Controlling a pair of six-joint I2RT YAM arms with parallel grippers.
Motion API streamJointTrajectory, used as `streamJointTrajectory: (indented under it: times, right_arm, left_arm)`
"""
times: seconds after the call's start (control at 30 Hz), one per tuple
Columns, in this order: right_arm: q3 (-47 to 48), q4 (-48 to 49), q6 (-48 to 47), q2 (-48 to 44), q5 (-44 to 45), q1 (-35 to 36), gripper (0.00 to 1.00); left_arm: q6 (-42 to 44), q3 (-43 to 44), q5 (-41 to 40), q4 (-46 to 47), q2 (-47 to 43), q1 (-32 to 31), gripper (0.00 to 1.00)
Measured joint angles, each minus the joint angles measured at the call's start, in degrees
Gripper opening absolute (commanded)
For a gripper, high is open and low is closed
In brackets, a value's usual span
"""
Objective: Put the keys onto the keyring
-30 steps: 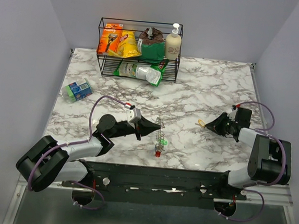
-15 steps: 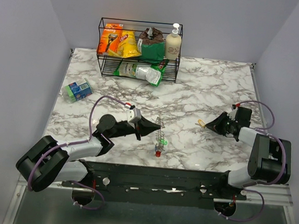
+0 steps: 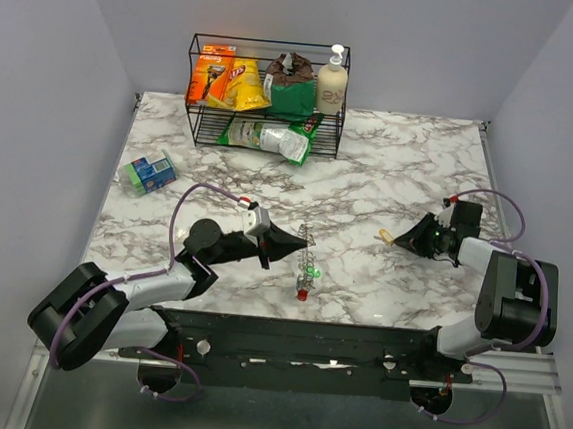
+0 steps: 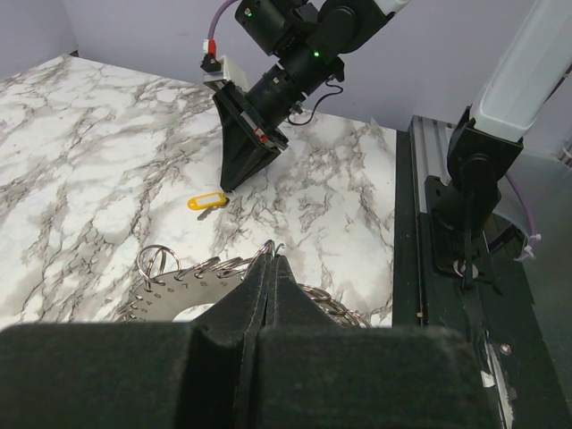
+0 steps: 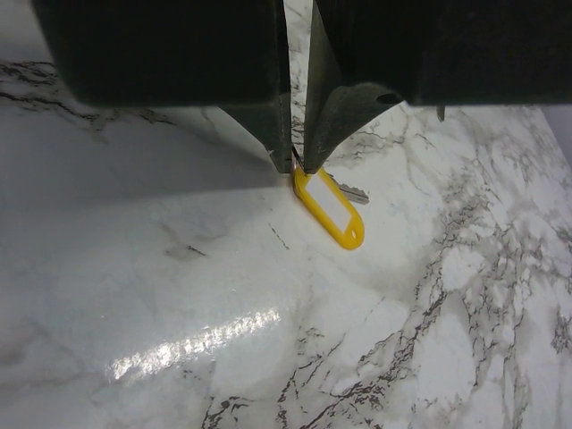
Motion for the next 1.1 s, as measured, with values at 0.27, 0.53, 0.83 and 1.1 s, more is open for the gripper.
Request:
streamJointTrajectory:
  times: [0.27, 0.53, 0.83, 1.1]
  right_arm:
    - [1.0, -2.8, -0.6, 0.6, -0.2, 0.0, 0.18]
    - [2.7, -5.0, -1.1, 1.6, -0.2, 0.0, 0.01]
    - [3.3, -5.5, -1.7, 1.8, -1.0, 0.1, 0.01]
    - [4.1, -7.3, -3.5, -0.3, -2.6, 0.6, 0.01]
  left_arm:
    - [0.1, 0.0, 0.0, -0.7, -0.7, 0.0, 0.00]
    - [0.2, 0.0, 0.0, -1.1, -1.7, 0.0, 0.00]
    - [0.3, 0.0, 0.0, -1.5, -2.1, 0.0, 0.00]
    - [1.4, 0.0, 0.0, -4.9, -5.2, 0.0, 0.00]
